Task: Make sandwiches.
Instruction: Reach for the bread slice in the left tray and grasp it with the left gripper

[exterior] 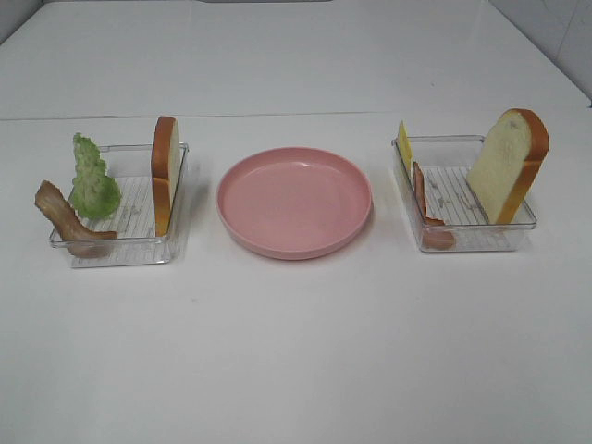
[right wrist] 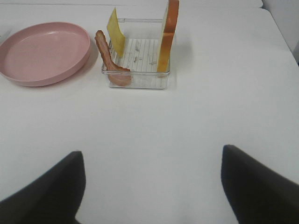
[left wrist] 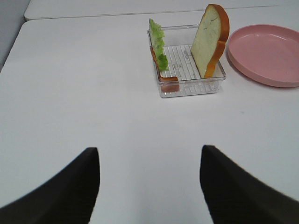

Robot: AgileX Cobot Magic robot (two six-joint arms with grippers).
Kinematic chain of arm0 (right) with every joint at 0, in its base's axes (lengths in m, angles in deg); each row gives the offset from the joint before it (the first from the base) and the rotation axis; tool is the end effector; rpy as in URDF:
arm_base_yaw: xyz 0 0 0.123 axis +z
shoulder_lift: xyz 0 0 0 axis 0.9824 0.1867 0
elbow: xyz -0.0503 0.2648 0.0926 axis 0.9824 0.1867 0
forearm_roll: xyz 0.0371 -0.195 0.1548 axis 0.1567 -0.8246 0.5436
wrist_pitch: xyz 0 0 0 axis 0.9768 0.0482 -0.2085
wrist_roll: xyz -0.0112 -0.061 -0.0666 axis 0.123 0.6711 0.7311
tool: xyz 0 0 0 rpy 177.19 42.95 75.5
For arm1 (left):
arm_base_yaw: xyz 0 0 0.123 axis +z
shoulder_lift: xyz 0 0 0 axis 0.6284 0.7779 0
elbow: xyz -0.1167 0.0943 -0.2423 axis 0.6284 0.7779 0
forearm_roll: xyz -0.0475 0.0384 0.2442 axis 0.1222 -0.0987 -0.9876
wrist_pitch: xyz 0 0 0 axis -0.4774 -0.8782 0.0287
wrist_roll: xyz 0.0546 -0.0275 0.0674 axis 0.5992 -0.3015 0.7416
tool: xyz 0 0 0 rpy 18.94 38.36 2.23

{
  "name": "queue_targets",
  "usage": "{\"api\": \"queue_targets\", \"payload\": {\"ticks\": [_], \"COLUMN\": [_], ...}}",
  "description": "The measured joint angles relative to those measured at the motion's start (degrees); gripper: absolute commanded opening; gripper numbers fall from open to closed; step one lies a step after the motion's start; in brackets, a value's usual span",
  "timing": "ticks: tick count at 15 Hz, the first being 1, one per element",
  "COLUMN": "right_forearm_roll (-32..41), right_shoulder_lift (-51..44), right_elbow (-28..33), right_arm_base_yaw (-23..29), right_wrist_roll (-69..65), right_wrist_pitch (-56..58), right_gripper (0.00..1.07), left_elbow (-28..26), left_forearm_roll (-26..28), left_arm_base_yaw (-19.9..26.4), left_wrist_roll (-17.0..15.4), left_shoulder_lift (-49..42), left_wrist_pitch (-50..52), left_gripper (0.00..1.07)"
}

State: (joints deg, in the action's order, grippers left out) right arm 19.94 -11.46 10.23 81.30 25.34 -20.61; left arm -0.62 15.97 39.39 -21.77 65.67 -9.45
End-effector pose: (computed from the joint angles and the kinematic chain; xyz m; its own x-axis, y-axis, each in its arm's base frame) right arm -0.0071 0.0076 0.2776 -0.4538 -0.0490 -0.8897 -0.1264 0.9919 0.0099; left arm -0.0057 -0.0075 0.2779 -0.4433 0.0015 -0.8964 0.0682 0.9972 -0.0320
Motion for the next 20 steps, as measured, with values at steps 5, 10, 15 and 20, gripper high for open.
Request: {"api": "queue_targets", "payload": {"ticks": [5, 10, 15, 20], "right_forearm_roll": [0.0, 0.0, 0.0, 0.0], "right_shoulder_lift": [0.0, 0.0, 0.0, 0.0], "right_elbow": [0.0, 0.0, 0.0, 0.0], "right_arm_base_yaw": [0.0, 0.0, 0.0, 0.0], "right_wrist_roll": [0.0, 0.0, 0.0, 0.0], "right_wrist_pitch": [0.0, 0.0, 0.0, 0.0], "right_gripper": [0.76, 0.76, 0.76, 0.76], "left_elbow": [0.0, 0.0, 0.0, 0.0], "left_forearm_roll": [0.0, 0.0, 0.0, 0.0], "left_arm_base_yaw": [0.0, 0.0, 0.0, 0.0], "left_wrist_roll": [0.0, 0.0, 0.0, 0.0], "left_shoulder_lift": [0.0, 0.0, 0.0, 0.0], "left_wrist_pitch": [0.0, 0.0, 0.0, 0.0], "left_gripper": [0.6, 0.6, 0.6, 0.6]}}
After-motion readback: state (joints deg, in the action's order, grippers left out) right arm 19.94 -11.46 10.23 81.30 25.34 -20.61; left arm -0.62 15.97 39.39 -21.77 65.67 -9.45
